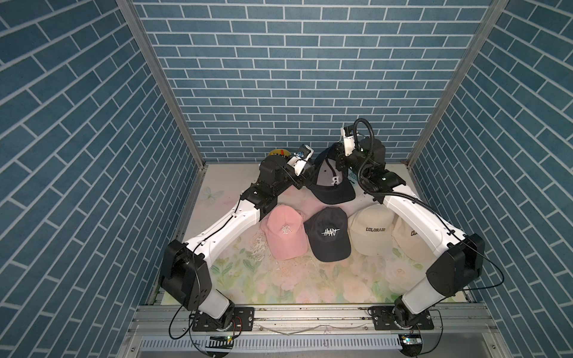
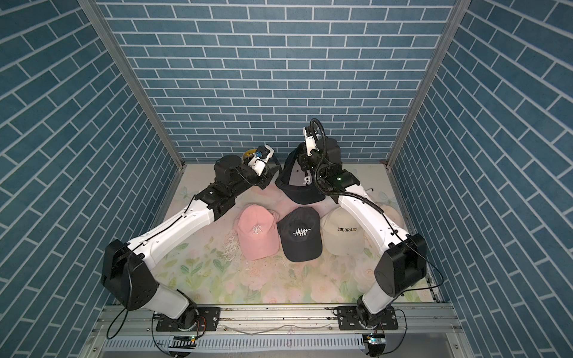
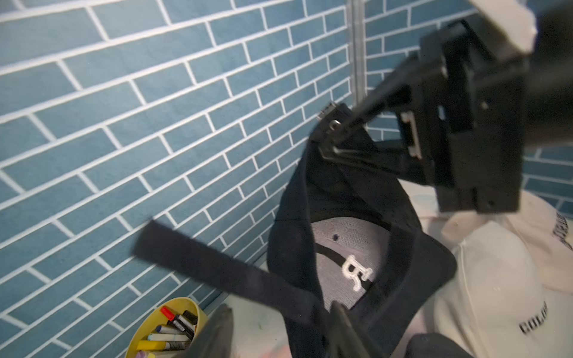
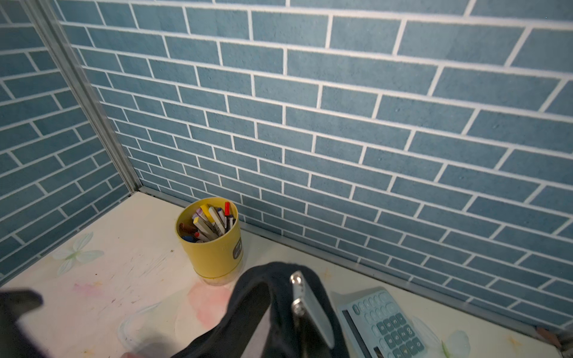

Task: Open the adjustable buckle of the baseball cap
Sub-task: Pull the adjustable strap on the baseball cap, then place the baseball cap at the center of the board.

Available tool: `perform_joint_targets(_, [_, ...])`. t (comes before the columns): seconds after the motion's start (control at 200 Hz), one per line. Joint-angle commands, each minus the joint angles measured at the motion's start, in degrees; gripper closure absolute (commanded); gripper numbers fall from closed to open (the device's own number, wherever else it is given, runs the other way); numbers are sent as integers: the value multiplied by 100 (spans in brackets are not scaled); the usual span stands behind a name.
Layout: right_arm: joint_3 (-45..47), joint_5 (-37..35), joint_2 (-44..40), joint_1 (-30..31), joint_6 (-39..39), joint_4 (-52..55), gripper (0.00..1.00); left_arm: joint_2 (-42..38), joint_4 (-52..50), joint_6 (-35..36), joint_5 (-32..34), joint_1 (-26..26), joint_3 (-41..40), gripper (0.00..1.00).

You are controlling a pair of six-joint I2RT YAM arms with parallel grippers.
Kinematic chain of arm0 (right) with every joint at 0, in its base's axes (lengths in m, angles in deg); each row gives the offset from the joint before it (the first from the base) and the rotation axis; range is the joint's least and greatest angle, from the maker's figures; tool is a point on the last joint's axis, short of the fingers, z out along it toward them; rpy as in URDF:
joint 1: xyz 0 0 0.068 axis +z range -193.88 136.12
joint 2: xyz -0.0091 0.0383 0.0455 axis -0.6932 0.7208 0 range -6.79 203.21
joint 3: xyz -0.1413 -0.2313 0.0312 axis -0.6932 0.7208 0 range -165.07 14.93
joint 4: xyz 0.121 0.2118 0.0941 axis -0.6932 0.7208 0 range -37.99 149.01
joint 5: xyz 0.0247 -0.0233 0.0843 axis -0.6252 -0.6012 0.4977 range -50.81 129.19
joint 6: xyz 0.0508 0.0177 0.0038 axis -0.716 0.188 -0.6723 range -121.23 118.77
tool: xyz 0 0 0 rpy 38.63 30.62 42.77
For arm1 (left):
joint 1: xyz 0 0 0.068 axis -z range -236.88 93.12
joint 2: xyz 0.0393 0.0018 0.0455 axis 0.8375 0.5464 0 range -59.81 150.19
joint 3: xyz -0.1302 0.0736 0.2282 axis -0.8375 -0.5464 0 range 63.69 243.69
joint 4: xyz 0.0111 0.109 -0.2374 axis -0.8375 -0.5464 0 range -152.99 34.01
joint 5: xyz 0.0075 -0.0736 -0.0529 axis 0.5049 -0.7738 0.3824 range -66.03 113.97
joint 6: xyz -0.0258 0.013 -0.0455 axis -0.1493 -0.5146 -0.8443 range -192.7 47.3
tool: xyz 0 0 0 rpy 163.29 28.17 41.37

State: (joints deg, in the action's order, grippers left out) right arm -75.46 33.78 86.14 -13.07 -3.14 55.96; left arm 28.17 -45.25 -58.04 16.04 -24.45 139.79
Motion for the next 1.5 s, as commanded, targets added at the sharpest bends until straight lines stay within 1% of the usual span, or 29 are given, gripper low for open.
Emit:
perform_joint_targets(0.0, [-581,-658,209,141,-432,550,100,67,452,-569,350,-35,249,37])
perform_joint_targets(0.06, [-860,-988,351,233,-574,900,100,37,262,-894,373,-89,324,38])
perform_joint_targets(0.12, [-1132,-1431,488,338,-797,1188,100,-64,132,-1068,339,-113,249,39])
perform_joint_targets(0.215, [-1644,-1929,741,487,-1121,1708,100,-393,472,-1168,-220,-105,-253,39])
perform_joint_targets(0.265, [-1921,-2203,870,565,-1235,1932,100,-548,794,-1334,-535,-98,-616,39])
perform_joint_targets(0.35, [-2348,-2809,1076,710,-1550,2332,100,-650,1098,-1798,-816,-61,-1006,39])
perform_joint_targets(0.4, [-2599,-3230,1207,784,-1871,2585,100,-664,1212,-2075,-823,11,-1207,39])
perform_joint_targets(0.45, [-2906,-3431,1382,829,-2174,2865,100,-670,1414,-2258,-825,113,-1444,39])
perform_joint_targets(0.535, [-3609,-3859,1782,970,-2530,3520,100,-683,1749,-2351,-694,349,-1752,39])
perform_joint_targets(0.65, [-4518,-4382,2284,1109,-3025,4445,100,-664,1858,-2550,-352,565,-1948,38])
perform_joint_targets(0.73, [-4799,-4576,2438,1201,-3269,4697,100,-701,2138,-2711,-168,684,-2199,38])
perform_joint_targets(0.835, [-4819,-4794,2480,1309,-3514,4686,100,-652,2696,-2609,286,968,-2516,38])
perform_joint_targets(0.885, [-4888,-4882,2530,1353,-3535,4690,100,-493,2746,-2536,490,1128,-2467,38])
perform_joint_targets(1.005, [-5278,-4987,2720,1418,-3561,4918,100,-107,2961,-2393,621,1363,-2342,37])
perform_joint_targets(1.08, [-5395,-4993,2756,1467,-3557,4993,100,124,2984,-2303,975,1411,-2247,36])
perform_joint_targets(1.155, [-5384,-5021,2731,1511,-3536,5006,100,327,3067,-2190,1170,1398,-2160,36])
perform_joint_targets(1.23, [-5385,-5135,2717,1549,-3543,5049,100,528,3173,-2244,1029,1367,-2011,35])
perform_joint_targets(1.34, [-5327,-5277,2667,1586,-3612,5090,100,723,3462,-2529,779,1363,-1888,34])
perform_joint_targets(1.42, [-5269,-5357,2636,1595,-3619,5105,100,675,3653,-2691,598,1378,-1935,35])
perform_joint_targets(1.495, [-5228,-5406,2618,1589,-3632,5116,100,640,3722,-2739,612,1389,-2048,35])
